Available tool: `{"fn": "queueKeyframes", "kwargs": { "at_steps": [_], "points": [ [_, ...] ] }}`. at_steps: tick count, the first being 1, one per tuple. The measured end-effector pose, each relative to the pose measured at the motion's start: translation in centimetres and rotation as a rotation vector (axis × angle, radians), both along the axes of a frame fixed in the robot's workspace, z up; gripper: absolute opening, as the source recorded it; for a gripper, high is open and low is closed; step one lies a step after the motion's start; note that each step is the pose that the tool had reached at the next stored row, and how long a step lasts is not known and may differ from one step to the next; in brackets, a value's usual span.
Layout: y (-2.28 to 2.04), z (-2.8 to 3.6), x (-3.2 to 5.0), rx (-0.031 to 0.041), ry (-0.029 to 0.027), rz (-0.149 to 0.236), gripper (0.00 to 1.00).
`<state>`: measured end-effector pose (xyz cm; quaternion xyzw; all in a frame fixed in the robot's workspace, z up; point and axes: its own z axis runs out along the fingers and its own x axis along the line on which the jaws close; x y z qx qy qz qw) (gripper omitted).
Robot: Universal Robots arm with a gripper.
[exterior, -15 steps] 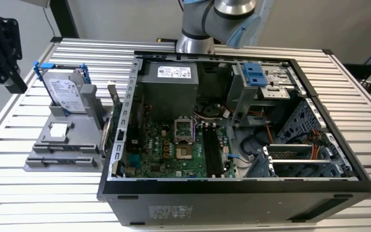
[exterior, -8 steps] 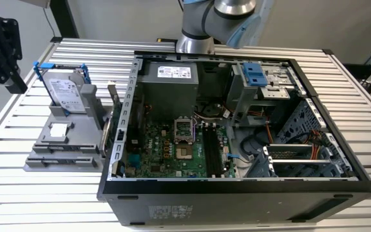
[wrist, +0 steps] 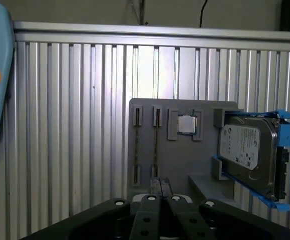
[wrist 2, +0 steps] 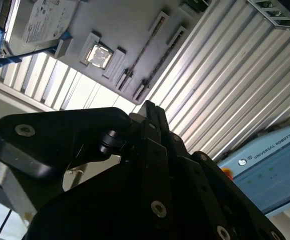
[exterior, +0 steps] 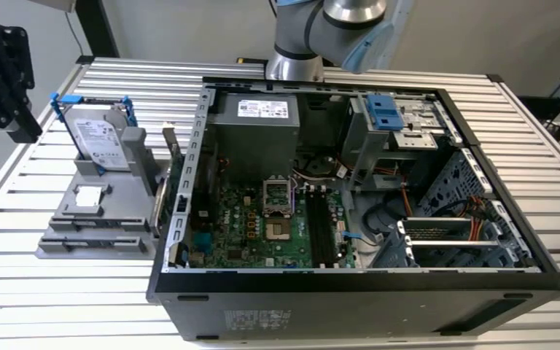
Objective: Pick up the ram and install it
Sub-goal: 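Pick up the ram and move it above insertion slot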
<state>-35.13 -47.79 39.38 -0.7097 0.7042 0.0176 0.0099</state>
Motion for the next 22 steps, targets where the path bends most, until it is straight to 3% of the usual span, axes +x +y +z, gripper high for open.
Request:
{"fn": "queueKeyframes", "kwargs": {
  "at_steps": [10,16,18,22],
  "points": [
    [0.0,-0.02,0.0,0.0,0.0,0.001,1.0],
    [0.0,-0.94,0.0,-0.0035,-0.0011,0.008,1.0],
    [0.0,-1.22,0.0,-0.0049,-0.0028,0.013,1.0],
    [0.01,-1.59,-0.01,-0.0118,-0.0113,0.021,1.0]
  ]
}}
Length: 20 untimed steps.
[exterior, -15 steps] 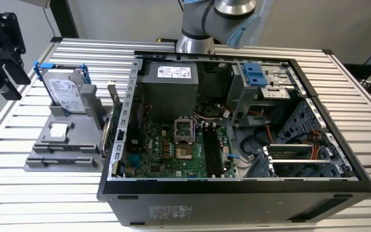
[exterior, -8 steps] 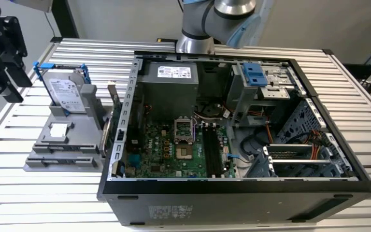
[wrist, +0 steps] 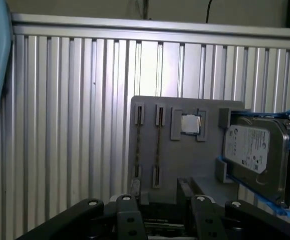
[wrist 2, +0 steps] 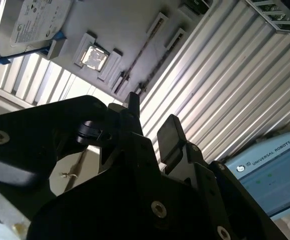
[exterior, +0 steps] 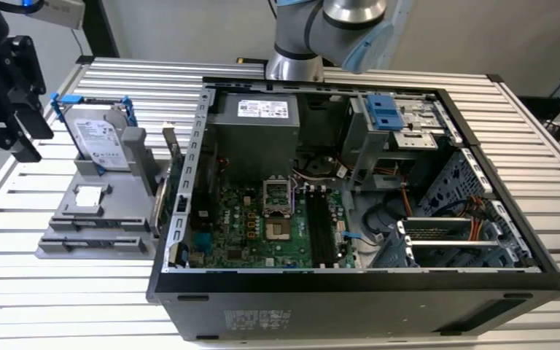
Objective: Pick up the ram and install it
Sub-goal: 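Pick up the ram and move it above insertion slot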
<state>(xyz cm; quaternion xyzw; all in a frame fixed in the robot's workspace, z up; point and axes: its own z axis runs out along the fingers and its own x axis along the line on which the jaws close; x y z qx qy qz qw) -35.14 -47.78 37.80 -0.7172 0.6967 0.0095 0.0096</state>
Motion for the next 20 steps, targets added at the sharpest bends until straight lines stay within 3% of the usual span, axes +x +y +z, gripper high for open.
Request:
{"fn": "queueKeyframes", "kwargs": {
  "at_steps": [20],
  "points": [
    [-0.01,-3.06,-0.02,-0.0016,-0.0029,0.001,1.0]
  ]
}}
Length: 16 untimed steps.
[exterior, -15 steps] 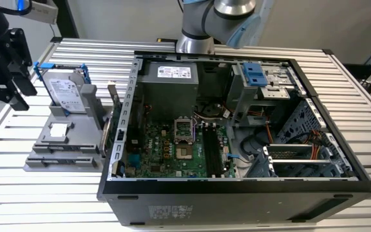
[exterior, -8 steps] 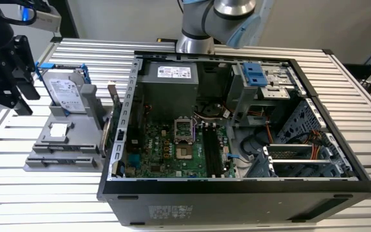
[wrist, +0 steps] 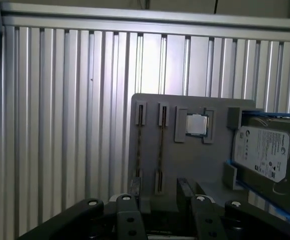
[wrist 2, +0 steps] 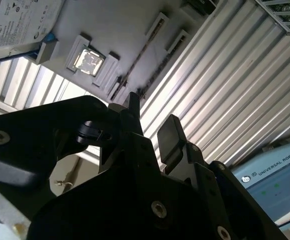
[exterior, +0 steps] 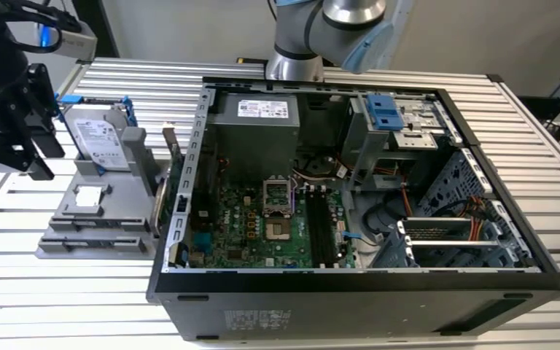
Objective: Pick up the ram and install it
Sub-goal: 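Pick up the ram and move it above insertion slot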
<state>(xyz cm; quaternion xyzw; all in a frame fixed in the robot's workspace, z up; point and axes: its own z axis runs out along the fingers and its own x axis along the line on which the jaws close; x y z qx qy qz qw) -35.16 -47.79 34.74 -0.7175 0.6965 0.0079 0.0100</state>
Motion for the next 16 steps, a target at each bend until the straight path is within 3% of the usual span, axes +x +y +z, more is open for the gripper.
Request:
{"fn": "queueKeyframes", "kwargs": {
  "at_steps": [16],
  "points": [
    [0.0,-1.86,0.0,0.0,-0.0001,-0.001,1.0]
  ]
}}
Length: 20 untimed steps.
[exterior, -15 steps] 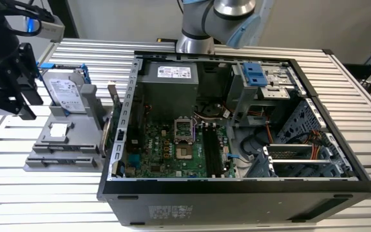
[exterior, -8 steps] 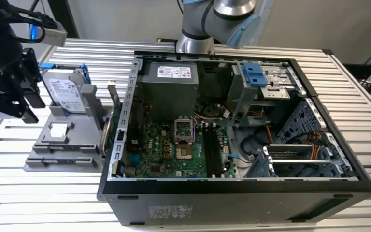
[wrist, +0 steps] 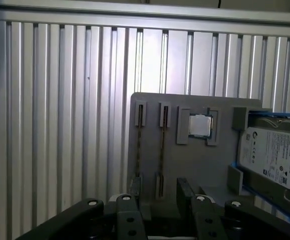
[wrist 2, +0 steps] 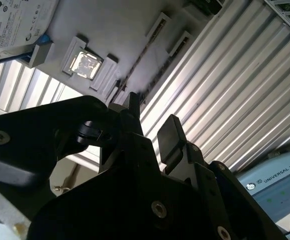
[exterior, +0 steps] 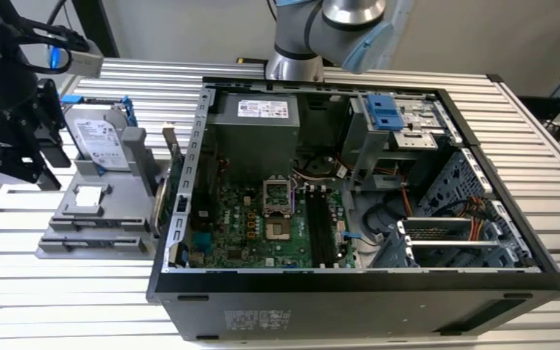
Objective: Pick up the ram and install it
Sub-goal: 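Pick up the ram and move it above insertion slot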
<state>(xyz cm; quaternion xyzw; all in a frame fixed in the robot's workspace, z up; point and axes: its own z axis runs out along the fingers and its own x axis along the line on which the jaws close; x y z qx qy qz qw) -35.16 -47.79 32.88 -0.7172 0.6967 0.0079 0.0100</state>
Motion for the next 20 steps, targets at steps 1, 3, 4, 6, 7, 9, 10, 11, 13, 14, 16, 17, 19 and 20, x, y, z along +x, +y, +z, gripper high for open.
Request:
{"fn": "queueKeyframes", "kwargs": {
  "at_steps": [1,3,4,6,7,9,10,11,13,14,16,17,19,20],
  "points": [
    [0.0,-0.11,0.0,0.0,0.0,0.0,1.0],
    [0.0,-0.38,0.0,0.0,0.0001,0.0,1.0],
    [0.0,-0.53,0.0,-0.0001,0.0001,0.0,1.0],
    [0.0,-0.83,0.0,-0.0001,0.0,0.0,1.0],
    [0.0,-0.99,0.0,-0.0001,0.0001,0.0,1.0],
    [0.0,-1.34,-0.01,-0.0001,0.0001,0.0,1.0],
    [0.0,-1.49,-0.01,0.0,0.0,0.0,1.0],
    [0.0,-1.65,-0.01,0.0,0.0001,0.0,1.0],
    [0.0,-1.95,-0.01,-0.0001,0.0001,0.0,1.0],
    [0.0,-2.11,-0.01,0.0,0.0,0.0,1.0],
    [0.0,-2.4,-0.01,0.0,0.0,0.0,1.0],
    [0.0,-2.55,0.0,0.0,0.0,0.0,1.0],
    [0.0,-2.84,-0.01,0.0,0.0,0.0,1.0],
    [0.0,-2.99,-0.01,-0.0001,0.0001,0.0,1.0]
  ]
}}
